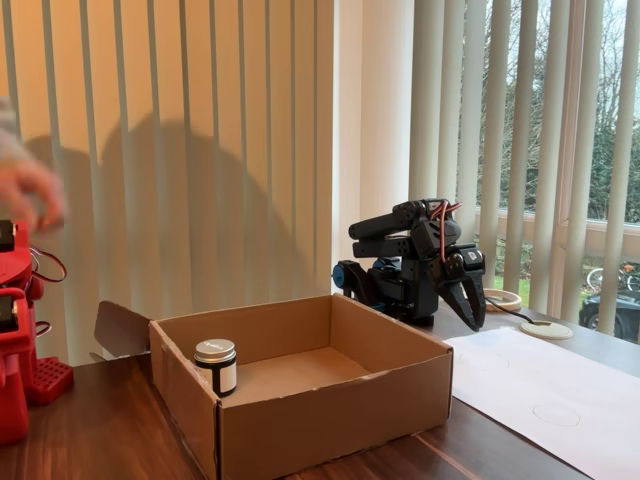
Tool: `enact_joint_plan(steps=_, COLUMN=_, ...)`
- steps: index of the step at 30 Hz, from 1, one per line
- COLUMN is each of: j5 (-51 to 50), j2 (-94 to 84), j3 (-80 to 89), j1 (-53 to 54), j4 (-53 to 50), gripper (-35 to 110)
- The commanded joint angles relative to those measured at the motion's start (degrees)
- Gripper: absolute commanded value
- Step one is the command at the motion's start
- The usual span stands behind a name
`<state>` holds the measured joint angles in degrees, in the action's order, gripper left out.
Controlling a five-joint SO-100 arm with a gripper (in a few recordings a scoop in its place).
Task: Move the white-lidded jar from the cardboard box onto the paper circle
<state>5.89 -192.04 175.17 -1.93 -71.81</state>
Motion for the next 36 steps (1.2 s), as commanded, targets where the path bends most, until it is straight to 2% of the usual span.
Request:
enact_joint_plan(steps=1, j5=0.4, j2=-3.7, j3=-1.0, j1=-0.1, j4=-0.2, gripper=0)
enact_joint_plan(steps=31, j5=0.9, j2=-3.7, j3=-1.0, j1=-0.4, j4=-0.2, gripper=1)
enact_joint_plan(steps=34, j5=2.3, j2=-3.7, j3=-0.8, j1=-1.2, j4=0.6, gripper=9)
enact_joint_plan(steps=36, j5=2.9, j2=-3.7, j3=-0.6, j1=-1.5, j4=1.0, gripper=22)
